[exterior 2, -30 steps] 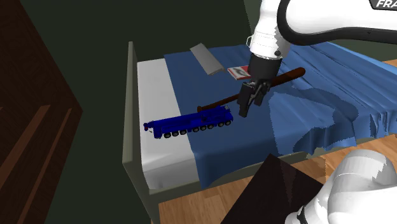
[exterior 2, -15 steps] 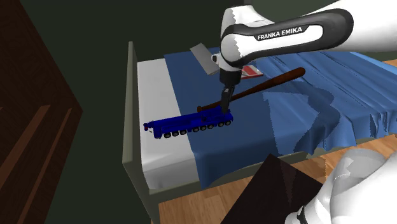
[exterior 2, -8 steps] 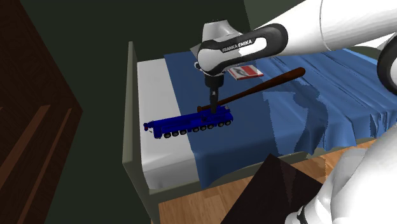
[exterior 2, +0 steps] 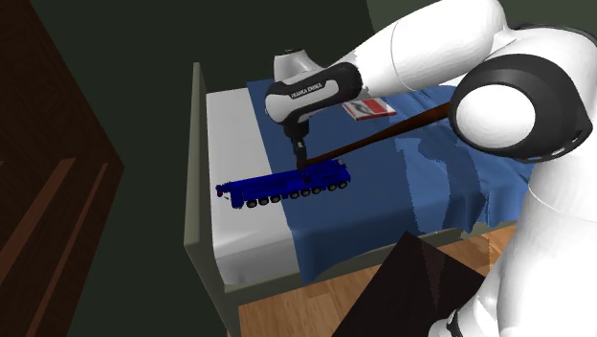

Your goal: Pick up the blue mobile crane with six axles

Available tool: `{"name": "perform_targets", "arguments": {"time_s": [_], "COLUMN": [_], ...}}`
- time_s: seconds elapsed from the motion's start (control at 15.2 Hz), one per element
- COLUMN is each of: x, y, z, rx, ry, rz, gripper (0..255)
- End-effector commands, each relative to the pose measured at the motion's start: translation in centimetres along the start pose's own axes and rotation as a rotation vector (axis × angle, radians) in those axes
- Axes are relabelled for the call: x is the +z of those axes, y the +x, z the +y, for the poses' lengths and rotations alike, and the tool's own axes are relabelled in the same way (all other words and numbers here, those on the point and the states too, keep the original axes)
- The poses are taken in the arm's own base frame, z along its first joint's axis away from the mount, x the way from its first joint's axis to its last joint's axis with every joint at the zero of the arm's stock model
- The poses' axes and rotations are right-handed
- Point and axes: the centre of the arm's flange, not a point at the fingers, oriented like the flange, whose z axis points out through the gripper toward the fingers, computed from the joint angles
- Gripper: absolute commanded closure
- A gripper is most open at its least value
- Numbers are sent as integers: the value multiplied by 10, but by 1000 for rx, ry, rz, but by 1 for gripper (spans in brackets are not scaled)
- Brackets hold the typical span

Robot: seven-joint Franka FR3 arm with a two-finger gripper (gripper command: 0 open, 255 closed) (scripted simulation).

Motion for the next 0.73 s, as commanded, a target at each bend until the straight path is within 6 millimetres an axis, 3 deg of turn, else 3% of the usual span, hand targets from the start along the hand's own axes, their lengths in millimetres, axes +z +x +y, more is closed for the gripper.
{"name": "perform_targets", "arguments": {"time_s": [0.0, 0.4, 0.59, 0.66], "x": [16, 47, 50, 50], "y": [11, 13, 13, 13], "z": [9, 9, 9, 10], "rx": [-36, -36, -36, -36], "ry": [-6, -6, -6, -6], "rz": [-4, -4, -4, -4], "gripper": [0, 0, 0, 255]}}
